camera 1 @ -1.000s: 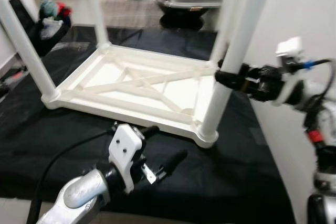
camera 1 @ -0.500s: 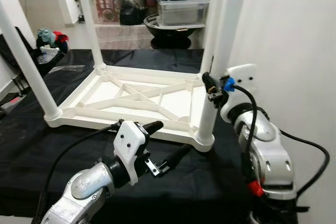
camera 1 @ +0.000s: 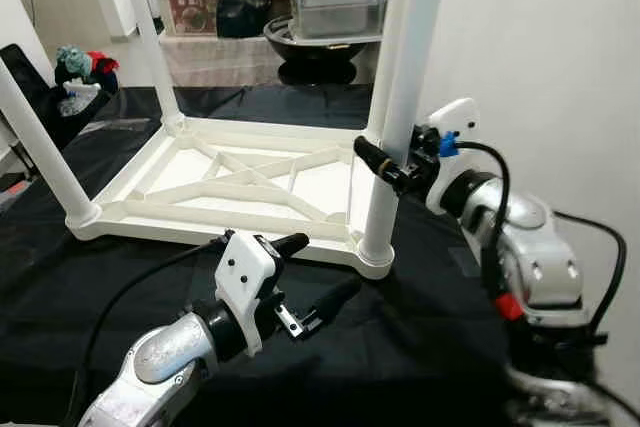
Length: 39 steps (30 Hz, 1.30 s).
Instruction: Building children table
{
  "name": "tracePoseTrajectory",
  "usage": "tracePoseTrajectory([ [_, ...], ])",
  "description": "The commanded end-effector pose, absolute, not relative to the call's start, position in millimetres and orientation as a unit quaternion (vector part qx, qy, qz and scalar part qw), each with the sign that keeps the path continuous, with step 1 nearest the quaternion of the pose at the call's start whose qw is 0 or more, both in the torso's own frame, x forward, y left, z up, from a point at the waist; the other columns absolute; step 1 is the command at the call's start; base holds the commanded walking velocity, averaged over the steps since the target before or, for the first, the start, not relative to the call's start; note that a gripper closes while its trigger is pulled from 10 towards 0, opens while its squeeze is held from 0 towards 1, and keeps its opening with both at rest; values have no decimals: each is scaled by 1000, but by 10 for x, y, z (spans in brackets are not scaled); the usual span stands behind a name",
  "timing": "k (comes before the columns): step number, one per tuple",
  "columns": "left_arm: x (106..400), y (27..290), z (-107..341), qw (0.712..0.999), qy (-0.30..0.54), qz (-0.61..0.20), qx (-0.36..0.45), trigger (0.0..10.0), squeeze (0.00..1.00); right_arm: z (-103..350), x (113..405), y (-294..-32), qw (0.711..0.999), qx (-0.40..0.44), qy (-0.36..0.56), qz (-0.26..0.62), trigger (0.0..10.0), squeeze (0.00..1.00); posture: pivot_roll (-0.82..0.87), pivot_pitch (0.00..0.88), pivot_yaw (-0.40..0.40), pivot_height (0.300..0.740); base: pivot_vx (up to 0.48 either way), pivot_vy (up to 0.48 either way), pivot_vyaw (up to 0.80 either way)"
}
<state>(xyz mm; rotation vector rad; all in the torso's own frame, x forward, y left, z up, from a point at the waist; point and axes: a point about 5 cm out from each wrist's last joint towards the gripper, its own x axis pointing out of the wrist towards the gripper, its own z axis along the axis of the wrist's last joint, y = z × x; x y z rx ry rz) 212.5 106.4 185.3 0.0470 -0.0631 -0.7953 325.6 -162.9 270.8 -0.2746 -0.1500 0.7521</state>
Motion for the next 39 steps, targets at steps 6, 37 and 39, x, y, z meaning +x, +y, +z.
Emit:
tracePoseTrajectory([
  [6,2021,1112,1839,924,-12,-381,29,10000,0,2860,3211,-1762,845,-118,-76,515,10000,1000,42,110,-45,740,0,0,0],
  [37,2008,1101,1812,926,-9,-376,32,10000,0,2644,3384,-2040,914,-48,-14,402,0,0,29,54,-119,740,0,0,0],
  [39,2072,1094,1801,929,-17,-368,31,10000,0,2048,3310,-1845,977,-66,74,188,0,0,-4,34,-127,740,0,0,0],
])
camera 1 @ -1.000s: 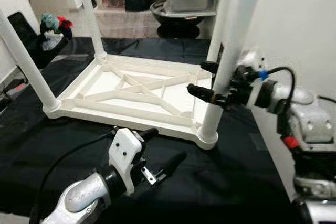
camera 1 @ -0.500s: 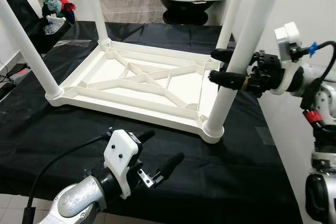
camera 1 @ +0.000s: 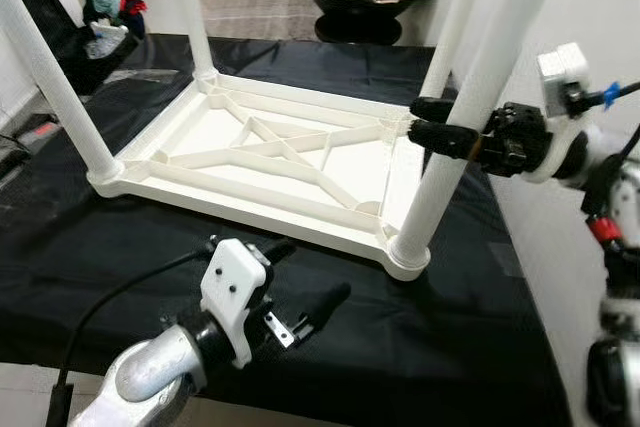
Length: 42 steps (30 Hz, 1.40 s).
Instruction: Building children table
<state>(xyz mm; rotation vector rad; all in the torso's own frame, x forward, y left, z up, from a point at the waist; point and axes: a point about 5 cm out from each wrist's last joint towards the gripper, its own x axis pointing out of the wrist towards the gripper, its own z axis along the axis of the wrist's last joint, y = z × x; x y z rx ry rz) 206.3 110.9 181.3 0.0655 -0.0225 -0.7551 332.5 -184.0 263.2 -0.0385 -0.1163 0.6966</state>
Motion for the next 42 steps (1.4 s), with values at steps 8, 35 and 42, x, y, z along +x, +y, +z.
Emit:
tracePoseTrajectory([
  [8,2208,948,1835,924,-44,-378,22,10000,0,1611,2943,-1299,971,-76,159,163,0,0,-33,0,-144,740,0,0,0],
  [35,2211,979,1806,925,-46,-377,30,10000,0,2739,3096,-1766,860,-110,-44,496,10000,1000,-11,18,-116,740,0,0,0],
  [42,2120,1038,1792,926,-32,-375,34,10000,0,2819,3251,-2198,848,-132,-23,514,10000,0,20,44,-94,740,0,0,0],
])
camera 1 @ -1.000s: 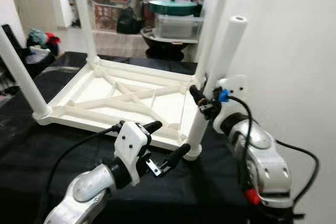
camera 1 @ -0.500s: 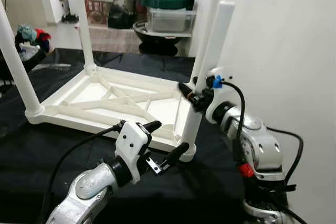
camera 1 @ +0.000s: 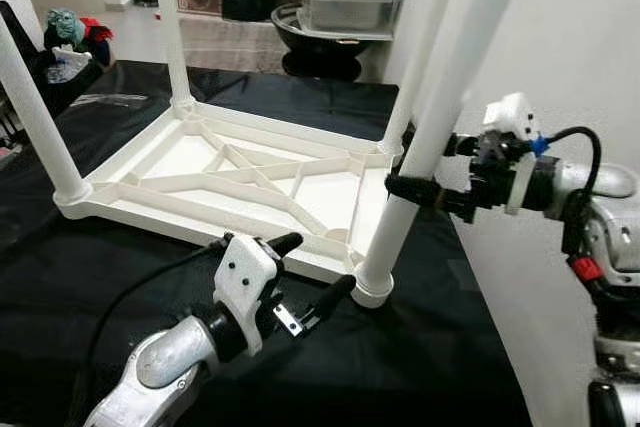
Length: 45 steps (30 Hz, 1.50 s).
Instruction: Building children table
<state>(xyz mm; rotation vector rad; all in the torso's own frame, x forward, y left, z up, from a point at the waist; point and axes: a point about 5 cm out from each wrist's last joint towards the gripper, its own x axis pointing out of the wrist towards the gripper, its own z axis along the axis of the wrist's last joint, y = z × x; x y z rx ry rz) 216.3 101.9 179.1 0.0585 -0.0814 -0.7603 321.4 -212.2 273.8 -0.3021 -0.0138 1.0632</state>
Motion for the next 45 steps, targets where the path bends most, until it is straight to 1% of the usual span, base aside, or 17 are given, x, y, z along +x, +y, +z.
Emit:
tracePoseTrajectory([
  [1,2120,1038,1792,926,-32,-375,34,10000,0,2819,3251,-2198,848,-132,-23,514,10000,0,20,44,-94,740,0,0,0],
  [4,2106,1045,1796,926,-29,-376,36,10000,0,2883,3294,-2203,845,-120,-39,520,10000,0,31,52,-92,740,0,0,0],
  [5,2099,1055,1803,926,-29,-374,37,10000,0,2940,3298,-2202,838,-102,-57,533,0,0,40,52,-93,740,0,0,0],
  [15,2083,1083,1814,928,-27,-371,41,10000,0,2989,3289,-2281,800,-100,-63,588,0,0,43,52,-91,740,0,0,0],
  [21,2085,1074,1817,927,-27,-372,40,10000,0,2874,3243,-2295,798,-104,-39,592,0,0,34,47,-95,740,0,0,0],
  [22,2084,1078,1817,927,-27,-372,40,10000,0,2687,3224,-2250,814,-116,-3,570,0,0,27,45,-110,740,0,0,0],
  [23,2084,1078,1817,927,-27,-372,40,10000,0,2687,3224,-2250,814,-116,-3,570,0,0,27,45,-110,740,0,0,0],
  [24,2083,1085,1810,927,-26,-372,42,10000,0,2351,3355,-2102,896,-125,63,421,0,0,36,49,-127,740,0,0,0],
  [25,2082,1090,1805,927,-25,-372,44,10000,0,2141,3404,-2038,938,-146,99,298,0,0,36,49,-127,740,0,0,0],
  [26,2089,1092,1804,927,-24,-371,43,10000,0,1906,3282,-1821,975,-98,125,158,0,0,26,52,-122,740,0,0,0],
  [27,2089,1092,1804,927,-24,-371,43,10000,0,1906,3282,-1821,975,-98,125,158,0,0,26,52,-122,740,0,0,0],
  [28,2099,1075,1811,927,-27,-372,39,10000,0,1717,3064,-1613,977,-97,153,110,0,0,24,52,-122,740,0,0,0],
  [29,2099,1075,1811,927,-27,-372,39,10000,0,1717,3064,-1613,977,-97,153,110,0,0,24,52,-122,740,0,0,0],
  [31,2115,1039,1816,926,-30,-376,35,10000,0,1575,2819,-1359,973,-76,176,125,0,0,11,41,-118,740,0,0,0],
  [40,2136,1018,1792,926,-32,-375,35,10000,0,1772,3040,-1263,969,-70,159,174,0,0,-5,23,-144,740,0,0,0],
  [41,2145,995,1785,926,-34,-374,31,10000,0,1928,3181,-1275,972,-59,135,181,10000,0,-10,24,-135,740,0,0,0],
  [45,2144,980,1784,926,-34,-376,28,10000,0,2046,3257,-1255,971,-32,100,213,10000,0,-10,24,-135,740,0,0,0],
])
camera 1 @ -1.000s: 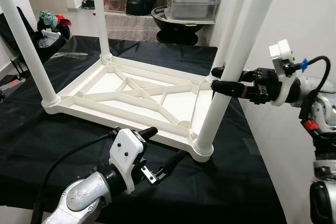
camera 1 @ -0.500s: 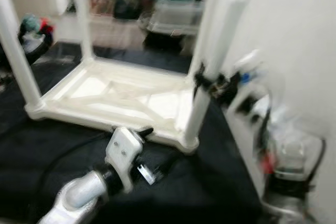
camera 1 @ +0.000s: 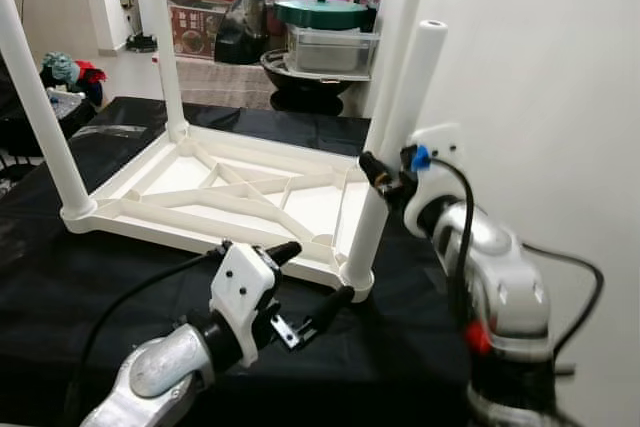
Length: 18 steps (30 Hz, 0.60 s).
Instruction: Building children table
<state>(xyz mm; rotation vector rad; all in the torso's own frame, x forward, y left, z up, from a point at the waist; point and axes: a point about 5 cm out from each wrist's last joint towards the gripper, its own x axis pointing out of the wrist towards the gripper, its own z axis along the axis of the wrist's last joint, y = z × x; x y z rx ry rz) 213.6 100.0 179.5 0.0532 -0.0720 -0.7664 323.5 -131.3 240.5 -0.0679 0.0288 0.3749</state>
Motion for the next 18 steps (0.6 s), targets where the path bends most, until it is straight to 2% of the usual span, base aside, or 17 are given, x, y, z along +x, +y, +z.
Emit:
tracePoseTrajectory([
  [1,2143,981,1785,925,-34,-376,29,10000,0,2111,3230,-1215,973,-19,85,212,10000,0,-13,29,-128,740,0,0,0],
  [2,2143,981,1785,925,-34,-376,29,10000,0,2111,3230,-1215,973,-19,85,212,10000,0,-13,29,-128,740,0,0,0],
  [3,2146,985,1789,925,-34,-376,29,10000,0,2205,3213,-1204,970,-8,63,234,10000,1000,-11,30,-127,740,0,0,0],
  [4,2145,991,1794,925,-34,-376,30,10000,0,2314,3148,-1168,954,1,35,299,10000,1000,-8,36,-124,740,0,0,0],
  [7,2141,997,1801,925,-34,-376,30,10000,0,2405,3098,-1162,939,-2,8,345,10000,1000,-6,43,-121,740,0,0,0],
  [8,2128,998,1799,925,-32,-378,30,10000,0,2471,3027,-1246,908,-29,-20,418,10000,1000,2,48,-116,740,0,0,0],
  [11,2128,998,1799,925,-32,-378,30,10000,0,2471,3027,-1246,908,-29,-20,418,10000,1000,2,48,-116,740,0,0,0],
  [12,2115,1000,1798,925,-30,-378,30,10000,0,2489,2967,-1321,880,-48,-23,471,10000,1000,6,55,-114,740,0,0,0],
  [13,2115,1000,1798,925,-30,-378,30,10000,0,2489,2967,-1321,880,-48,-23,471,10000,1000,6,55,-114,740,0,0,0],
  [15,2083,1022,1789,925,-25,-377,30,10000,0,2516,2976,-1547,846,-66,-19,529,10000,1000,16,66,-106,740,0,0,0],
  [16,2083,1022,1789,925,-25,-377,30,10000,0,2516,2976,-1547,846,-66,-19,529,10000,1000,16,66,-106,740,0,0,0],
  [18,2053,1048,1789,926,-21,-376,31,10000,0,2565,3080,-1717,843,-59,-20,535,10000,1000,32,78,-100,740,0,0,0],
])
